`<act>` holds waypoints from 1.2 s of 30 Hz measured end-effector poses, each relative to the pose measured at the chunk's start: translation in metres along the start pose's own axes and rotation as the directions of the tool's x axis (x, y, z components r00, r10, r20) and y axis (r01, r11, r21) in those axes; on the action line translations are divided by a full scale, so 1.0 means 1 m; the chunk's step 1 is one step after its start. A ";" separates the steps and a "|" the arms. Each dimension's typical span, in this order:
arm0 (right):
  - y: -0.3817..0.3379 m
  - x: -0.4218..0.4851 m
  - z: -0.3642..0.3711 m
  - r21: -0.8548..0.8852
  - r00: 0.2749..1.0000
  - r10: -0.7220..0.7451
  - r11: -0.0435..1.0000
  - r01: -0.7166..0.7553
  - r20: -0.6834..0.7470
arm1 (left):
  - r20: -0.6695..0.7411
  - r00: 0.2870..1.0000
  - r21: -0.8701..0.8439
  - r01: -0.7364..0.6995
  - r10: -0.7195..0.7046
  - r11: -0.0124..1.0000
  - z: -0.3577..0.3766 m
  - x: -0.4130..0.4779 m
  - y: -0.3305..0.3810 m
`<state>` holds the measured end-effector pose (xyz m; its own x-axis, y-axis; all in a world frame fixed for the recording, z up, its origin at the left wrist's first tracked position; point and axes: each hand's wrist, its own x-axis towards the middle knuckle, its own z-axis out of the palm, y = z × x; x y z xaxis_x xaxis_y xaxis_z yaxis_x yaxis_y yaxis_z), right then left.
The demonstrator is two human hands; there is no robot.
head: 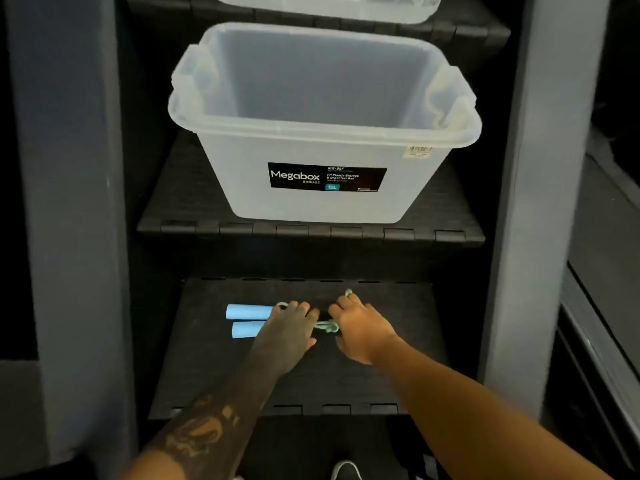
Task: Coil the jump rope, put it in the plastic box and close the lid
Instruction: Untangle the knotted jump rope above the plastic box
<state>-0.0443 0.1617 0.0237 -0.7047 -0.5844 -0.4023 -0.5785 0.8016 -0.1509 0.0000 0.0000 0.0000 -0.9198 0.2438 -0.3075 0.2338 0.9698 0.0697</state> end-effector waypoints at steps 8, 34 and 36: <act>-0.003 0.019 0.026 -0.108 1.000 0.023 0.994 -0.023 0.005 | -0.029 0.999 0.049 0.044 -0.043 0.998 0.028 0.014 0.008; -0.057 -0.076 -0.236 0.293 0.917 -0.069 0.936 0.196 -0.392 | -0.518 0.846 -0.635 -0.282 -0.126 0.720 -0.220 -0.073 -0.010; -0.061 -0.088 -0.271 0.270 0.898 -0.070 0.941 0.205 -0.434 | -0.600 0.784 -0.636 -0.348 -0.158 0.689 -0.252 -0.082 -0.004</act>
<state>-0.0586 0.1304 0.3131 -0.7705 -0.6361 0.0417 -0.5774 0.6687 -0.4685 -0.0045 -0.0221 0.2639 -0.9473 0.0428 0.3176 0.2808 0.5885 0.7582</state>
